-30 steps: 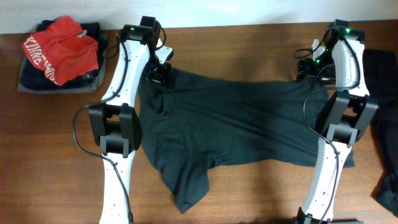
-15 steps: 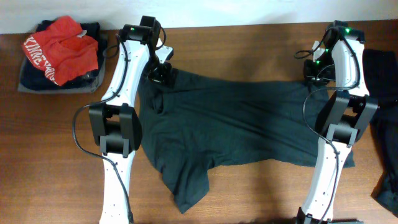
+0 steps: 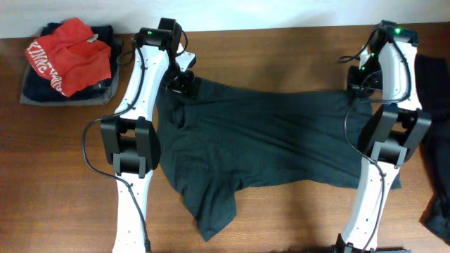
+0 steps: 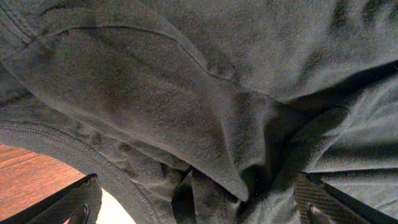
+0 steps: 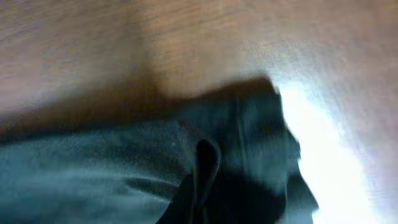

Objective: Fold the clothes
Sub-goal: 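Pull the far-right corner rightward with the right gripper, left holding shoulder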

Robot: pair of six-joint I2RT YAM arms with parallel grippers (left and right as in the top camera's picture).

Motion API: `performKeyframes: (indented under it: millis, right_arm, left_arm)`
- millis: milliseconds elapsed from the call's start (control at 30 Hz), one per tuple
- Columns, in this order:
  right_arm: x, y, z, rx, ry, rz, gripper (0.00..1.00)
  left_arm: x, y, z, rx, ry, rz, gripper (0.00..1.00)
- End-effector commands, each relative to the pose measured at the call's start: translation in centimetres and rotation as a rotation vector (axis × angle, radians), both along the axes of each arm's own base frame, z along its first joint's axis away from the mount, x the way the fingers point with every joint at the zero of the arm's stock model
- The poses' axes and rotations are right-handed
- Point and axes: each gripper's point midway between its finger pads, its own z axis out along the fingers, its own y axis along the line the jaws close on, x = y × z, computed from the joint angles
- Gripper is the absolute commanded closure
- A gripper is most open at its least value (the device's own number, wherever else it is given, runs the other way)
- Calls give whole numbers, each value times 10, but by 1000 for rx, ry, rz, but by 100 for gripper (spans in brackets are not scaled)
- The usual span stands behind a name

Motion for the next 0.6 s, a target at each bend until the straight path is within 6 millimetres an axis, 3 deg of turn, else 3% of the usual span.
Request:
performKeyframes:
  millis: [0,100,200,567]
  right_arm:
    - [-6,-4,55,-38,-67,-66,96]
    - [-26,3,67,-21,-14,-67,93]
    - [-38,6,66,-9,38,-67,90]
    - [-51,10,55,7,106,-95,91]
  left_arm:
    - [2,0,9,2,-22,9,2]
    - [1,0,9,2,-20,9,2]
    - [1,0,9,2,-18,9,2]
    - [-10,3,9,12,25,10,2]
